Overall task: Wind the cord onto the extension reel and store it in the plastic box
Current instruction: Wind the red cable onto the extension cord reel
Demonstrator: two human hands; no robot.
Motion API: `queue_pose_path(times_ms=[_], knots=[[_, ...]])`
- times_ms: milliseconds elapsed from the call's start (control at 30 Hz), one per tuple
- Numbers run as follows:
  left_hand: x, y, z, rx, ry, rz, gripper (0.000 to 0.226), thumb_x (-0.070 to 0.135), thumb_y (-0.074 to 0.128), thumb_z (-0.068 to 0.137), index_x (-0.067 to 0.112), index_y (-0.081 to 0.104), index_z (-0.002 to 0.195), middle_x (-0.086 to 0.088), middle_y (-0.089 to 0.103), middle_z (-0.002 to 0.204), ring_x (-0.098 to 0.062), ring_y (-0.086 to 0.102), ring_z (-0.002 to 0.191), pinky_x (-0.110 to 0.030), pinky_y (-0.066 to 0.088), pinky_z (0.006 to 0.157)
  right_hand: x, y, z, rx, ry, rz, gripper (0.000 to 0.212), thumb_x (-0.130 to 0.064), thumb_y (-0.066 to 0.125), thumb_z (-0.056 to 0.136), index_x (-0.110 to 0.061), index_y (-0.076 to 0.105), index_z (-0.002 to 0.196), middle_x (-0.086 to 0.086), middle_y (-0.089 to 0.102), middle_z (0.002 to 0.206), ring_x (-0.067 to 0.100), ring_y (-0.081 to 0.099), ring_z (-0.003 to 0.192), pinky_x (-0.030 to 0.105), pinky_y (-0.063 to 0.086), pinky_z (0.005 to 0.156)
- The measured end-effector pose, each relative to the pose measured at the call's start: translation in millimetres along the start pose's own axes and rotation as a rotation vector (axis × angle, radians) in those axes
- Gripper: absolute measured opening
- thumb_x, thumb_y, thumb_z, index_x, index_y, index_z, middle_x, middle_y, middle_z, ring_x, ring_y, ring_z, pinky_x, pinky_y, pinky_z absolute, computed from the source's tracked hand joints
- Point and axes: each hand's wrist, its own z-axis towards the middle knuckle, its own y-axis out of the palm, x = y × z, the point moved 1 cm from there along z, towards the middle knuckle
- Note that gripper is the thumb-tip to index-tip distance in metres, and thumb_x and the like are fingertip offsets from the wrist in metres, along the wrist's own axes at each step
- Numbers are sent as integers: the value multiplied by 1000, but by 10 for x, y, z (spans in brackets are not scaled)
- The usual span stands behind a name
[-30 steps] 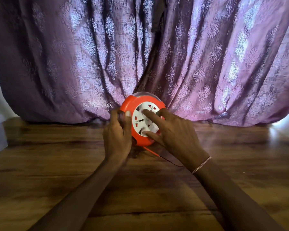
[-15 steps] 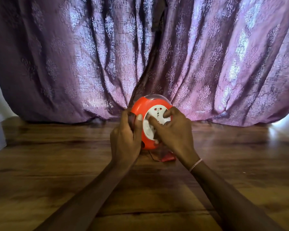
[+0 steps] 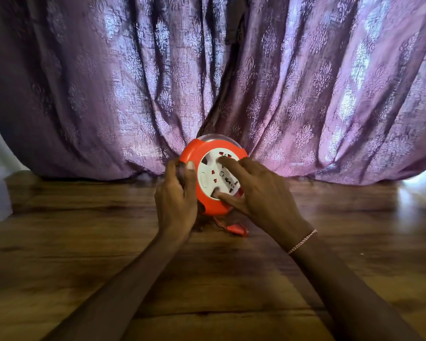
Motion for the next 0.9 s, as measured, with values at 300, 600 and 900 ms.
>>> queue_pose_path(times_ms=[300, 600, 900], knots=[[-30, 3, -37, -63, 34, 13, 43, 55, 33, 100, 21, 55, 115, -6, 70, 81, -32, 68, 78, -43, 51, 64, -10, -72, -5, 30, -111, -170, 60, -62, 54, 89, -40, 50, 144, 2, 64, 86, 29, 68, 70, 29, 31, 47], [30, -20, -68, -33, 92, 32, 48, 52, 34, 100, 14, 58, 115, -2, 66, 77, -30, 65, 75, -33, 36, 60, -71, 12, 11, 122, 115, 148, 66, -67, 63, 76, -37, 62, 134, 3, 72, 74, 32, 69, 66, 42, 56, 56], [75, -34, -92, -2, 81, 15, 45, 51, 35, 101, 15, 58, 114, 1, 66, 80, -23, 62, 76, -31, 37, 61, -125, 47, 34, 199, 214, 218, 68, -70, 64, 71, -31, 70, 127, 2, 74, 70, 25, 72, 65, 40, 58, 60]])
